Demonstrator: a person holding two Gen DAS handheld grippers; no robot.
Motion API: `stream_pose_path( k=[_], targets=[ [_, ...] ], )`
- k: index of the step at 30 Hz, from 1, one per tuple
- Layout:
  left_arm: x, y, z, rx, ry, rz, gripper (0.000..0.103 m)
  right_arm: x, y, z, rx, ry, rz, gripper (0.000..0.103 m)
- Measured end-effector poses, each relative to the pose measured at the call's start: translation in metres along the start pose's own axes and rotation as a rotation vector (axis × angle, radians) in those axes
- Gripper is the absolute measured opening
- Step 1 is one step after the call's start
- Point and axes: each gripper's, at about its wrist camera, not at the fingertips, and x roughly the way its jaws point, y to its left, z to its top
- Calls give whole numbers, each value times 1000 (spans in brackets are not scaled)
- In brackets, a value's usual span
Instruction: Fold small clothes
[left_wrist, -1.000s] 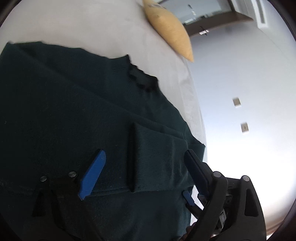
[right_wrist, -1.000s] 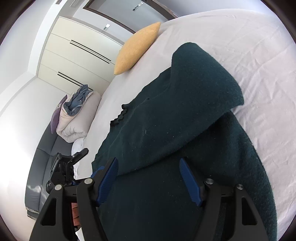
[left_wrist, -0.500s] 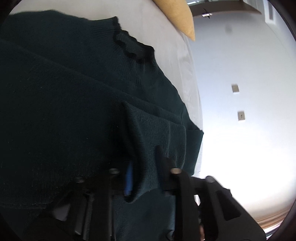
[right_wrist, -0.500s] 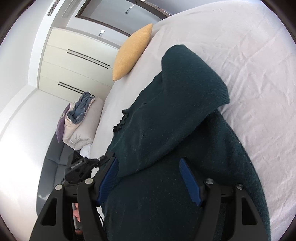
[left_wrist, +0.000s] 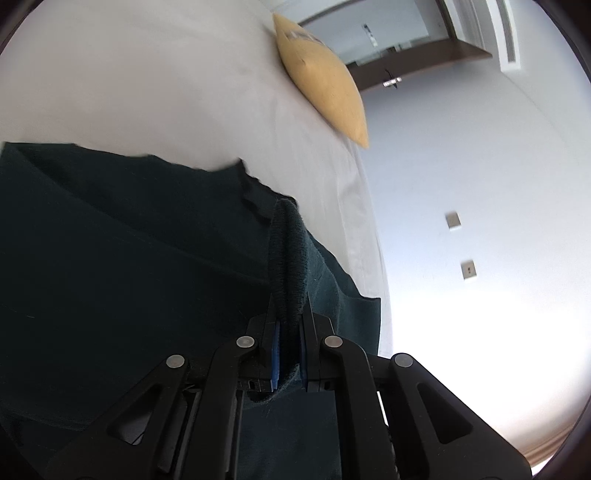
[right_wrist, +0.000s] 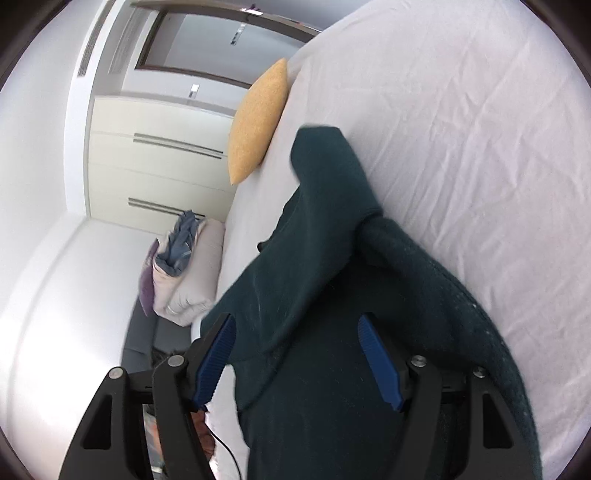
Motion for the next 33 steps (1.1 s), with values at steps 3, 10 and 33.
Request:
stream_pose_path(
  k=[3,10,33],
  targets=[
    [-10,15,0,-24,-11,6,6,2,-7,8,82,-30,42,73],
    [-11,47,-13,-53,22,31,6,5,-6,20,152,-82,79,76],
    [6,80,-30,-80,-4,51,6,25,-24,48,269,-105,150,69]
  ],
)
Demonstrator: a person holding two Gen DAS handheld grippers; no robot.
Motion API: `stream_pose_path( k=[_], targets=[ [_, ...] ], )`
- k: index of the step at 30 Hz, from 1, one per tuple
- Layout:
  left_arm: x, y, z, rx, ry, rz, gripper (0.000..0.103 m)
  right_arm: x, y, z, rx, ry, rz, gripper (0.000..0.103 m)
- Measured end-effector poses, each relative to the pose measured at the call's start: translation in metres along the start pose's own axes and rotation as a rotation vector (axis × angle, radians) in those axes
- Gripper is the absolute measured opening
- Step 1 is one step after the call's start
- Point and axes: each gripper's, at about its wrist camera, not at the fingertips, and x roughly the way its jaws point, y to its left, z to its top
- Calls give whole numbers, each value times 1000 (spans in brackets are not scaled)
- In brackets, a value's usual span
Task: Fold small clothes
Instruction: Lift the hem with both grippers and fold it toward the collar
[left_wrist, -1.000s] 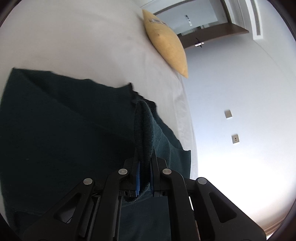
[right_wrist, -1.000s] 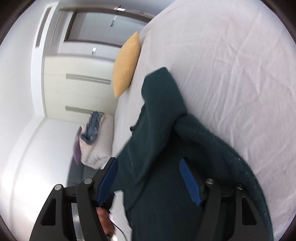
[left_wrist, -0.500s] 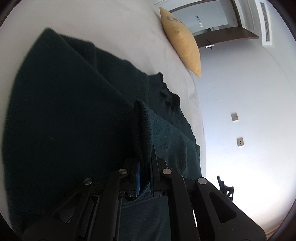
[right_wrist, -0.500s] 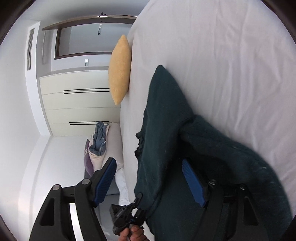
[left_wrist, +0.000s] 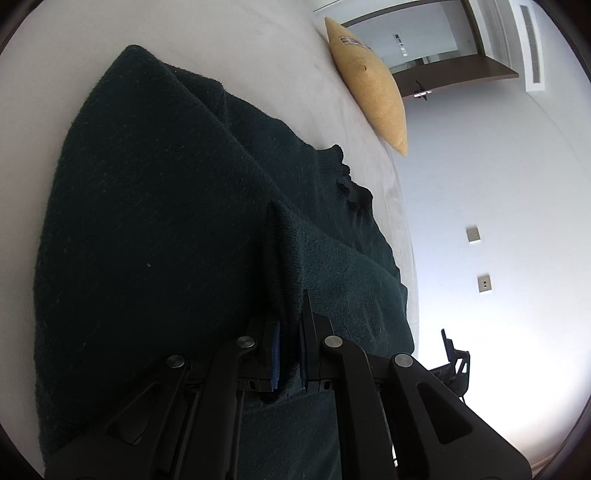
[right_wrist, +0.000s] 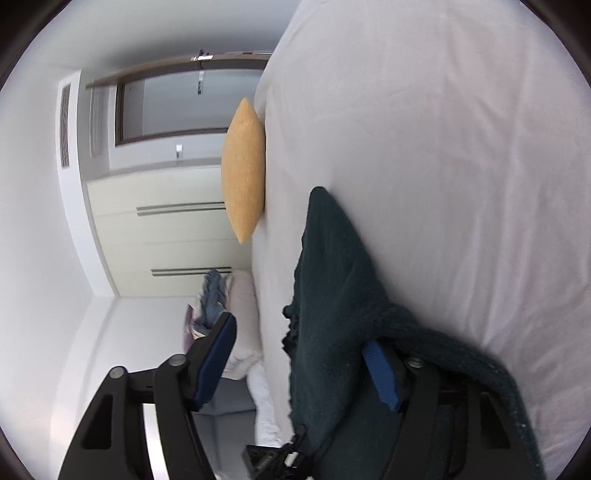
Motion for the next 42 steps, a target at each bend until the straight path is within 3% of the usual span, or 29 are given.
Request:
stream_pose_path(
  k=[8,13,16,20,24,26,30,36,42],
  targets=[
    [5,0,2,-10,2,-5,6,-24,11,-20,-52,-30,-64,72],
    [6,0,1,-3,2,0,6,-29,54,-6,-221,-20,-111,73],
    [7,-2,1,5,2,9,6,-1,78,7,-326,100,-125,70],
    [9,-6,3,18,3,26,6,54,87,18,-428,280,-222,54],
    [10,-9,4,37,8,39,6,91,74,35,-419,344,-281,53],
    [10,-9,3,44,9,42,6,101,62,49,-373,336,-303,53],
    [11,-6,2,57,13,43,6,107,43,67,-295,361,-284,47],
    [12,-6,1,63,12,46,7,77,35,49,-298,453,-250,48],
    [11,-5,3,57,20,43,7,38,28,26,-318,505,-276,49]
  ],
)
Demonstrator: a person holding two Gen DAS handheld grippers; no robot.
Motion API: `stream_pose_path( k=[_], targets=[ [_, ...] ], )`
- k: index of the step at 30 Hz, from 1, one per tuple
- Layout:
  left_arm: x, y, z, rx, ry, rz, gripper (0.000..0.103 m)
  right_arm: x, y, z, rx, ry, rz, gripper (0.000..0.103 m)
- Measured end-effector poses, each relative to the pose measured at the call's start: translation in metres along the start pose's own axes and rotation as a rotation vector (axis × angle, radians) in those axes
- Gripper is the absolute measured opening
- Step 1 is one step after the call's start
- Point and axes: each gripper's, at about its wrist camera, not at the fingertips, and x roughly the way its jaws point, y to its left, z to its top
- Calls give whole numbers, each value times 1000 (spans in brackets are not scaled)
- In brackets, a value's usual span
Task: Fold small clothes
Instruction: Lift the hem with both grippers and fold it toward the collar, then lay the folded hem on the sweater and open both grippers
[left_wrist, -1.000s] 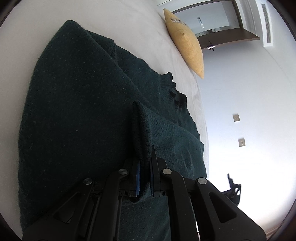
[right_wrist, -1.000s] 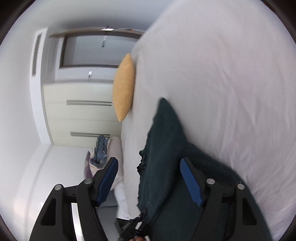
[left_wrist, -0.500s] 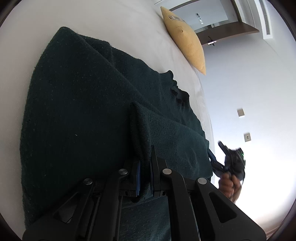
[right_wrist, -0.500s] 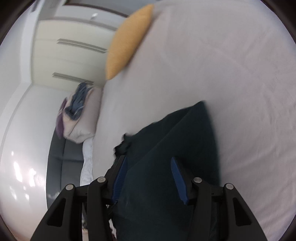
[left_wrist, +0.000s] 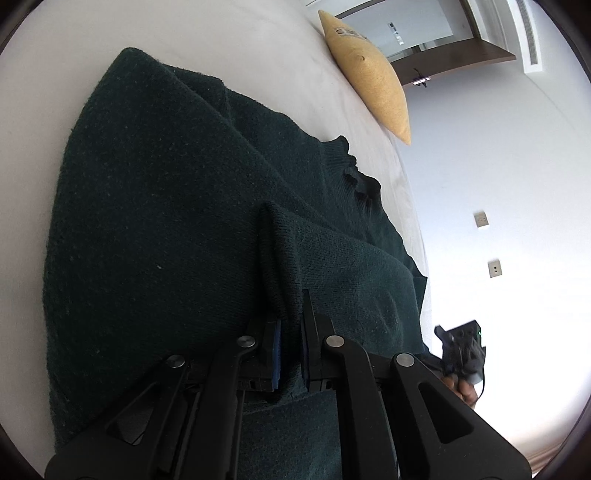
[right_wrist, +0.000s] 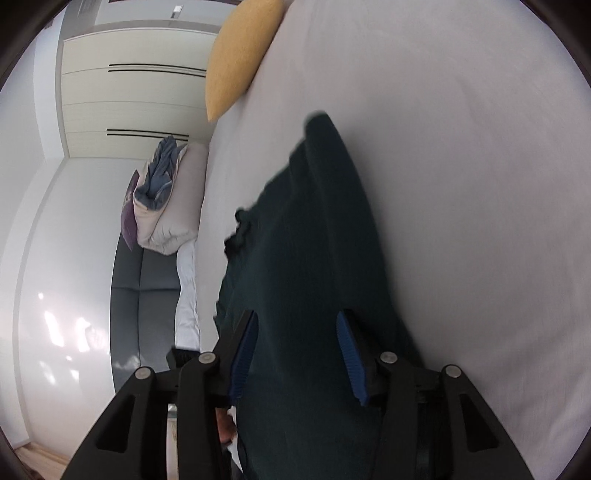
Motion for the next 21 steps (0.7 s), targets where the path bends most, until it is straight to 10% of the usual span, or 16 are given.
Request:
stream_pose_path(
  k=[9,21],
  targets=[
    [-2,-1,3,10,5,6,7,-30,40,13,-57,-122,87,61],
    [-15,0,8,35,-2,33,7,26,22,15,-36,-54,0,60]
  ],
)
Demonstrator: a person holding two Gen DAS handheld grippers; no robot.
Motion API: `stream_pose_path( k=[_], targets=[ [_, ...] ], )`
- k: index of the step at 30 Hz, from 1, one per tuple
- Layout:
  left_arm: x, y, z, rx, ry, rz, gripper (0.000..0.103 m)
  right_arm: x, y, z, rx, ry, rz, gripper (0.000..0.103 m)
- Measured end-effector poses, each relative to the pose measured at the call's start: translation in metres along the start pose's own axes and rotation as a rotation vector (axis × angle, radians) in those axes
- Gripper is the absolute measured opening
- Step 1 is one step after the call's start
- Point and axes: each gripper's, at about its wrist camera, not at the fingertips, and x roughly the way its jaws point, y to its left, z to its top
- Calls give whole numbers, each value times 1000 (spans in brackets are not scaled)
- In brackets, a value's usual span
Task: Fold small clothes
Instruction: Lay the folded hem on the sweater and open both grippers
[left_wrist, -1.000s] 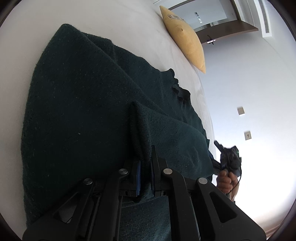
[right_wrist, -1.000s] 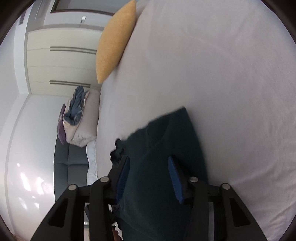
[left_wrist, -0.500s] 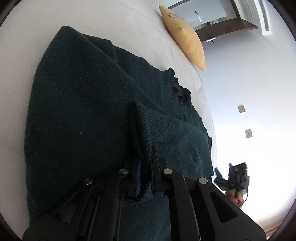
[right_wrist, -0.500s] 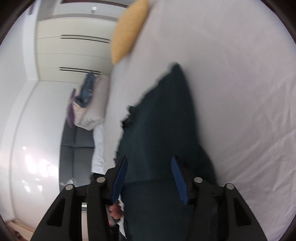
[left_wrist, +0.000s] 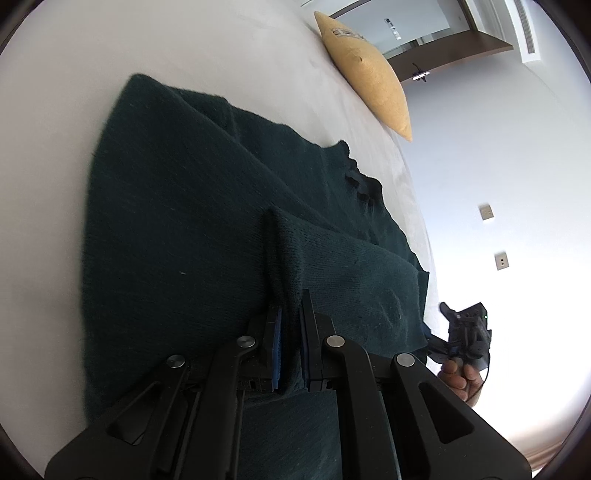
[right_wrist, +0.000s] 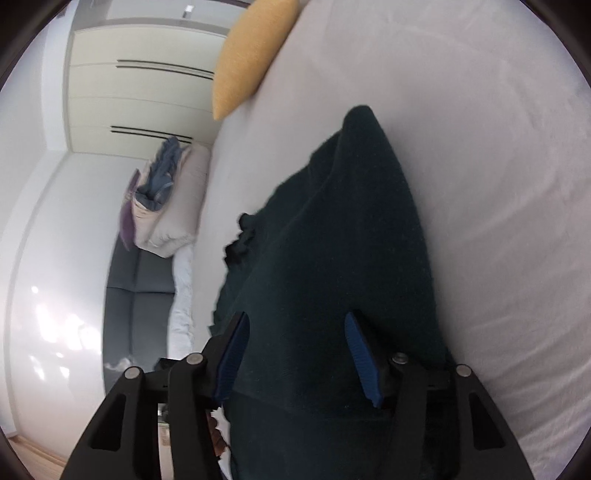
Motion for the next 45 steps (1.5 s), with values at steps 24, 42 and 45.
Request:
stream_pose_path(
  k=[24,42,45],
  targets=[
    [-52,-37,2,100,-163,89,8,38,32,-35,-120,30,16,72],
    [-135,-16,-117,162,-73,161,8,-138,27,-184,-219,-110,-207,74],
    [-168,2,-170,134,-25,151,8,-170,10,-217,-190,-134,-223,75]
  ],
)
